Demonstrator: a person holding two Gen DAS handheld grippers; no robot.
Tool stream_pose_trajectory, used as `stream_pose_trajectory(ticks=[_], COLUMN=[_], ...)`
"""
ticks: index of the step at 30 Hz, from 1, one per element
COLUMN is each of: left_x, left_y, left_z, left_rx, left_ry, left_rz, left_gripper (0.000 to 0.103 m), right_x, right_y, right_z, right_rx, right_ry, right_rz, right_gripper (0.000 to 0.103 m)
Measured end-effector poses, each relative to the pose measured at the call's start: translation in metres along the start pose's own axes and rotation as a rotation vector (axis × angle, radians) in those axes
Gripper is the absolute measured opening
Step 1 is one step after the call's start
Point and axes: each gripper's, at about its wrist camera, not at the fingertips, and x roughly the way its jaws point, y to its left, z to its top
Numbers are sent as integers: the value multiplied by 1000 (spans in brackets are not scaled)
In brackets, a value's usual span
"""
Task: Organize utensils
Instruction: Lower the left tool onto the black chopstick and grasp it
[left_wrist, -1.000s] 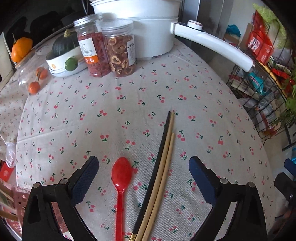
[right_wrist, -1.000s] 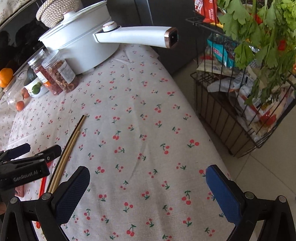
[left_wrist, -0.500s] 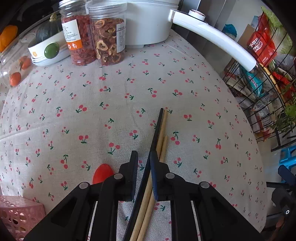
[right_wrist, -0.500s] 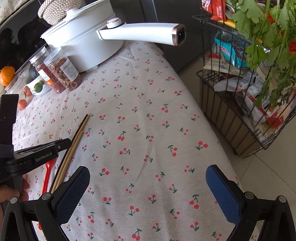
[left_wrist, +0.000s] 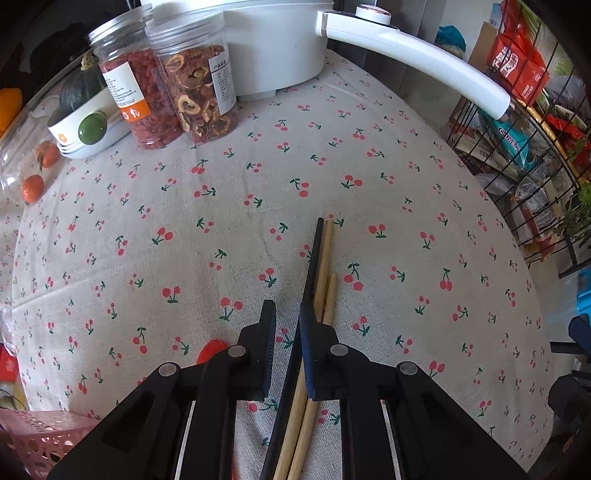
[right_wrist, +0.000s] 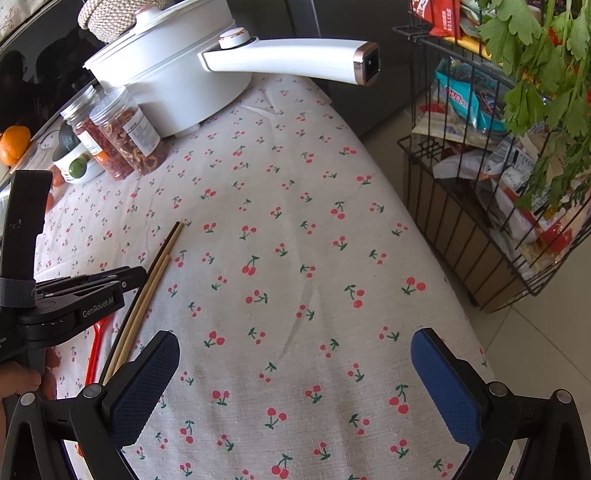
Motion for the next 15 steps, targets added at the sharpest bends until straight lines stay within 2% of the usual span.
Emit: stream_pose_trajectory(ticks=[7, 10, 15], left_x=[2, 6, 9], left_y=[-1, -4, -1], left_z=[1, -2, 2], left_rx=[10, 35, 15], left_ry=[19, 22, 17], left_rz=[-20, -2, 6], left_gripper=[13, 12, 11], right_x=[2, 3, 4], right_y=[4, 6, 8], right_z=[1, 1, 1], right_rx=[-9, -12, -15], right_ry=[5, 7, 11], right_rz=[0, -1, -1], right_gripper=[103, 103, 103])
